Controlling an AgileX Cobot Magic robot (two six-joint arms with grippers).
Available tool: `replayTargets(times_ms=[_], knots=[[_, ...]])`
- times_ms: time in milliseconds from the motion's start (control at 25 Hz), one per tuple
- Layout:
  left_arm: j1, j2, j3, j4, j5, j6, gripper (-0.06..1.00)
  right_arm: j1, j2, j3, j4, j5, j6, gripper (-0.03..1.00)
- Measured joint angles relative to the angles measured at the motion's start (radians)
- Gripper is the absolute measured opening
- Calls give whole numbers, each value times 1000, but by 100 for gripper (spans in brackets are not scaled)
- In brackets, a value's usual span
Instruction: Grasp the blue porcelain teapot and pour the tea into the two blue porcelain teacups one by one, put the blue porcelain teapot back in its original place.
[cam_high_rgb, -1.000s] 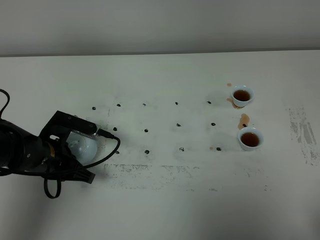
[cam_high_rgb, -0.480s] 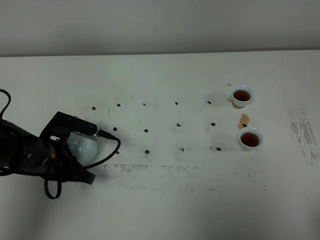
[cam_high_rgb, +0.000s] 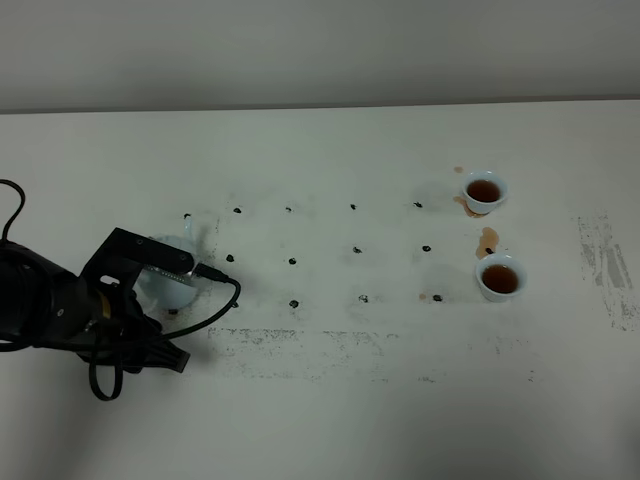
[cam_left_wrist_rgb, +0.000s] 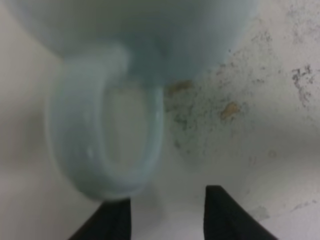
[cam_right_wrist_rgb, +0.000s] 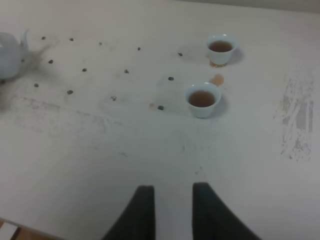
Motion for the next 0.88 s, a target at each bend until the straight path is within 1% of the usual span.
replayTargets(times_ms=[240,360,640,760,880], knots=[[0,0,0,0,3,-5,38,0,0,0,1,0,0,22],[0,0,0,0,28,-11,38,0,0,0,1,0,0,22],[0,-33,0,0,88,-66,38,0,0,0,1,0,0,22],[-8,-82,0,0,149,-89,38,0,0,0,1,0,0,22],[-28,-172,0,-32,239,-90,38,0,0,0,1,0,0,22]])
